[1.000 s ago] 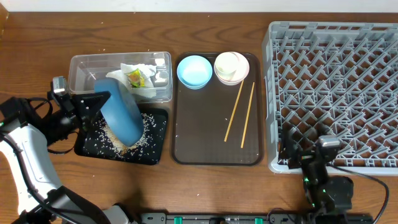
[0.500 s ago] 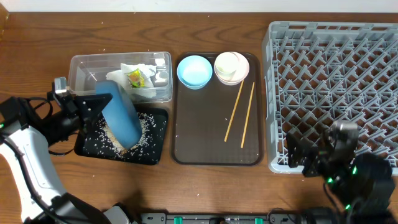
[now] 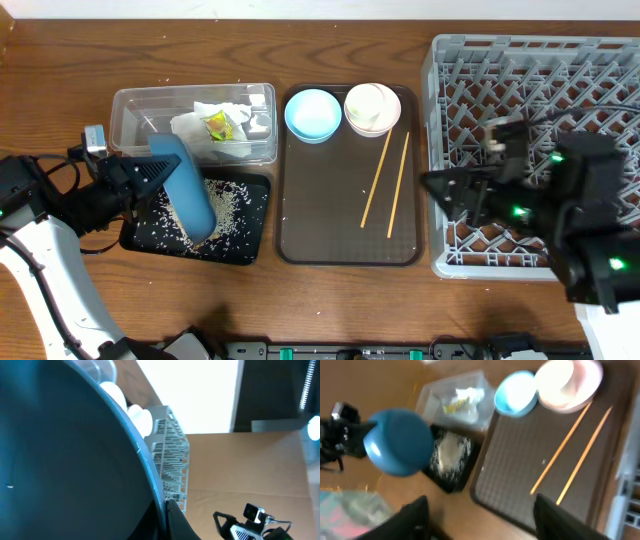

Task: Sort waste into correct bins and load items into the dishwasher rack
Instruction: 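Move the right gripper from the rack to the wooden chopsticks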

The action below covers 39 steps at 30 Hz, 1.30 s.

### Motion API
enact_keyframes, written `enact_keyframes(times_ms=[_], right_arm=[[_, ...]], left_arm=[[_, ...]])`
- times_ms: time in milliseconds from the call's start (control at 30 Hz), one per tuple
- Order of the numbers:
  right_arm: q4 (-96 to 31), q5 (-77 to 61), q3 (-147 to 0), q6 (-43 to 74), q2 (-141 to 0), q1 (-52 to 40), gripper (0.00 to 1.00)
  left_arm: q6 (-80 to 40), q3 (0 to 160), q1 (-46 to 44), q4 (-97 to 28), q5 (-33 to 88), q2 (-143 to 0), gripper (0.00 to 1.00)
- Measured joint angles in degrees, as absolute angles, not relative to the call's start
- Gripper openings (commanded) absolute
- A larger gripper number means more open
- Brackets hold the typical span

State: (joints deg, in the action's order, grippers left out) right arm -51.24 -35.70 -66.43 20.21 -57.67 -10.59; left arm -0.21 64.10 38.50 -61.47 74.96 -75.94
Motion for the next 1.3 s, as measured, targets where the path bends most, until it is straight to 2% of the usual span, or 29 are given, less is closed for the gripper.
enact_keyframes(times_ms=[67, 333, 500, 700, 900, 1167, 1300], right_arm=[[-51.4, -33.0, -66.4, 20.9, -59.6, -14.9, 0.40], [-52.9, -15.2, -66.5, 28.9, -69.2, -28.4, 0.18], [-49.2, -6.8, -66.5, 32.9, -76.4, -32.9, 0.25], [-45.4, 1.1, -66.5, 36.4, -86.2, -35.7, 0.25], [-40.8, 6.0, -66.5, 37.9, -95.3, -36.2, 0.20], [-37.2, 10.0, -66.5, 41.2, -103.7, -36.3, 0.20], [-36.1, 10.7, -66.6, 42.3, -105.6, -36.3, 0.15]], left_arm=[[-0.2, 64.1, 38.5, -61.5, 74.3, -75.9, 0.06], [-0.2, 64.1, 38.5, -62.8, 73.1, -75.9, 0.06], [-0.2, 64.1, 38.5, -62.8, 73.0, -75.9, 0.06], [-0.2, 64.1, 38.5, -62.8, 73.1, -75.9, 0.06], [-0.2, 64.1, 38.5, -62.8, 73.0, -75.9, 0.06], [-0.2, 64.1, 38.5, -62.8, 73.0, -75.9, 0.06], [-0.2, 64.1, 38.5, -62.8, 73.0, -75.9, 0.06]])
